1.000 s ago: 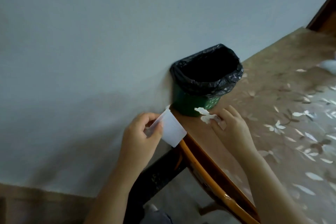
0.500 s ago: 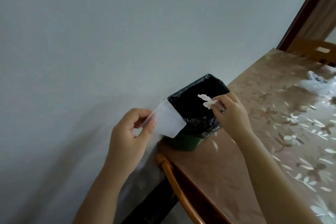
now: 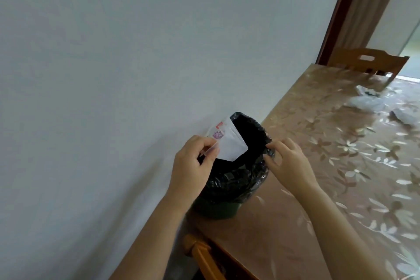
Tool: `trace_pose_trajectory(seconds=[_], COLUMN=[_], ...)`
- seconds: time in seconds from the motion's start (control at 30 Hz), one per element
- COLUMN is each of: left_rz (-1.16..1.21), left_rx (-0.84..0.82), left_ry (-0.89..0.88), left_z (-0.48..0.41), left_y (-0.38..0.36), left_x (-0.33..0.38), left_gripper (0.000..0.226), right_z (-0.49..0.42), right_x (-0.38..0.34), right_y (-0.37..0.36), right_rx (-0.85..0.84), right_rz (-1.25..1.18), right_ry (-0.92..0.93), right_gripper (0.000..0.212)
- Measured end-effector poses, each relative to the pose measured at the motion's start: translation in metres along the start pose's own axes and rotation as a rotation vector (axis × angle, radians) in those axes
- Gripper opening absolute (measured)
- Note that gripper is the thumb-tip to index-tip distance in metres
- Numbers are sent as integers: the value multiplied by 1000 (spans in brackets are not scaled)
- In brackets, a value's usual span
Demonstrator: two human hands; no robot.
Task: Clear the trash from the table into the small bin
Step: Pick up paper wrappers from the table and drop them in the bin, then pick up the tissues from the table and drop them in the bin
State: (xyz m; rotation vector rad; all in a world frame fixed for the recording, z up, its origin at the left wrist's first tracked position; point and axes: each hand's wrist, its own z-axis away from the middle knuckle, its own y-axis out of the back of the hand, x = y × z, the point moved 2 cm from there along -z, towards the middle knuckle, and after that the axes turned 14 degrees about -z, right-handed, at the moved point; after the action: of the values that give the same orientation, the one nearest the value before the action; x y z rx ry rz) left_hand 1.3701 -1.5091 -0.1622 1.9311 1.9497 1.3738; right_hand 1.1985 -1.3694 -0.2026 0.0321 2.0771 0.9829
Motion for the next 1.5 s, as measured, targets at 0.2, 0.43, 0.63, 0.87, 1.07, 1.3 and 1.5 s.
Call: trace_pose_trajectory(seconds=[0.2, 0.43, 0.63, 0.87, 1.07, 1.3, 1.5], left_rz=[-80, -239, -348, -231, -103, 1, 145], left_rx=[-261, -275, -182, -399, -567, -654, -723], left_ry=[-28, -31, -240, -362, -460, -592, -734], left_z=[-15, -2, 41, 105, 150, 191, 235], left_y=[-52, -47, -24, -35, -52, -64, -88], left_x=[-11, -15, 13, 31, 61, 117, 214], left_gripper=[7, 28, 22, 17, 21, 23, 18], right_z=[28, 48, 85, 184, 277, 355, 431], right_x=[22, 21, 7, -5, -11, -13, 2], right_y=[23, 23, 18, 19, 49, 92, 151], right_rx=[72, 77, 80, 136, 267, 481, 637], right_rz=[-10, 0, 57, 200, 258, 294, 330], right_ry=[-113, -123, -142, -335, -561, -691, -772], right_gripper=[18, 19, 19, 24, 29, 31, 29])
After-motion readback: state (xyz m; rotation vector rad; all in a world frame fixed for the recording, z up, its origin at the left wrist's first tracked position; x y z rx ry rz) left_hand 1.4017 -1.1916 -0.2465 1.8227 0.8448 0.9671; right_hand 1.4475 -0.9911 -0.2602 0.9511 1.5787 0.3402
